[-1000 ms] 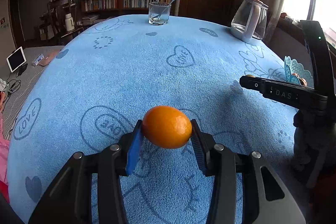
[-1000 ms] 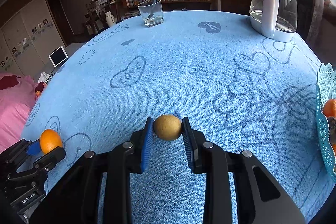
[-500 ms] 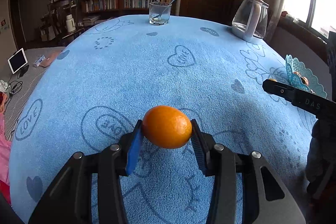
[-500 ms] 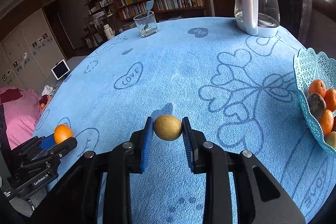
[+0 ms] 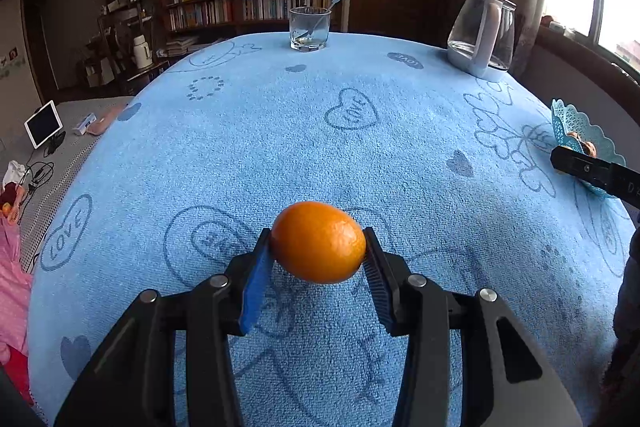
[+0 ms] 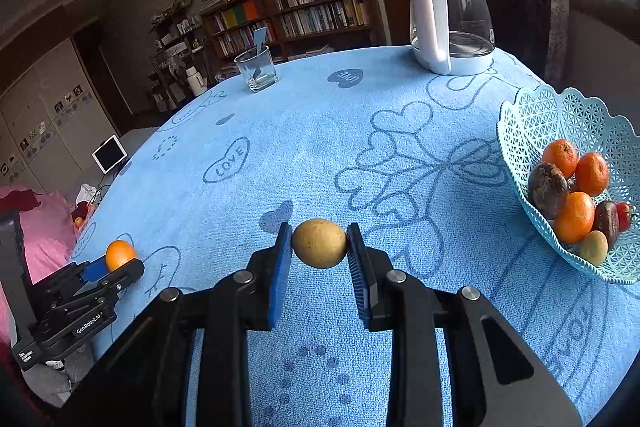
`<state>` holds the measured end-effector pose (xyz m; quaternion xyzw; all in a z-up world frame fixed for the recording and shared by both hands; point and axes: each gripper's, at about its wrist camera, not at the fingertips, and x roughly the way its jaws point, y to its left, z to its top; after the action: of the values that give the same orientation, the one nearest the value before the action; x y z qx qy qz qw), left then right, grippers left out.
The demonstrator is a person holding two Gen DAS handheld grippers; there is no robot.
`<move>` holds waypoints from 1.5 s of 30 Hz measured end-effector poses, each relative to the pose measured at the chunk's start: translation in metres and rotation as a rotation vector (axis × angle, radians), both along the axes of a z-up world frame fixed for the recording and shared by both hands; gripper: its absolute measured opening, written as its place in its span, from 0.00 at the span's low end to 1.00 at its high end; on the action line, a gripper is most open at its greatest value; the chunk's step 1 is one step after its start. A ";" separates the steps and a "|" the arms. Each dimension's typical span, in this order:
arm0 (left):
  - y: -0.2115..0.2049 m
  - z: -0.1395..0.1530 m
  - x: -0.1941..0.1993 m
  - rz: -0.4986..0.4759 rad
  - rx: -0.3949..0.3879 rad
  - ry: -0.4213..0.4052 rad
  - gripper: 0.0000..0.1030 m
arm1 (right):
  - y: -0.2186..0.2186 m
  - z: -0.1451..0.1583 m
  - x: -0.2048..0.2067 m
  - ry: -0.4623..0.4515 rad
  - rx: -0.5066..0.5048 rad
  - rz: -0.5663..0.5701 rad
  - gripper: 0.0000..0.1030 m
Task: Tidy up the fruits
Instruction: 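Carry the yellow fruit into the basket and open the right tool while the left tool holds the orange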
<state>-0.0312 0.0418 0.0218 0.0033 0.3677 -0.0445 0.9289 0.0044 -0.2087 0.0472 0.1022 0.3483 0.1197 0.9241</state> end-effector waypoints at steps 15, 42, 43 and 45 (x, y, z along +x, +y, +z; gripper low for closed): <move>-0.003 0.002 -0.001 0.017 0.037 -0.014 0.43 | -0.095 0.015 -0.035 -0.051 0.012 -0.218 0.28; -0.006 0.003 0.000 0.024 0.048 -0.009 0.43 | -0.205 -0.002 -0.050 -0.027 0.104 -0.525 0.28; -0.006 0.003 0.000 0.024 0.048 -0.009 0.43 | -0.206 -0.002 -0.050 -0.027 0.105 -0.528 0.29; -0.006 0.003 0.000 0.024 0.049 -0.009 0.43 | -0.208 -0.002 -0.052 -0.027 0.110 -0.536 0.31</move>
<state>-0.0310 0.0360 0.0245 0.0217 0.3644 -0.0246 0.9307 -0.0476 -0.4162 0.0455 0.2391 0.2894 -0.1093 0.9204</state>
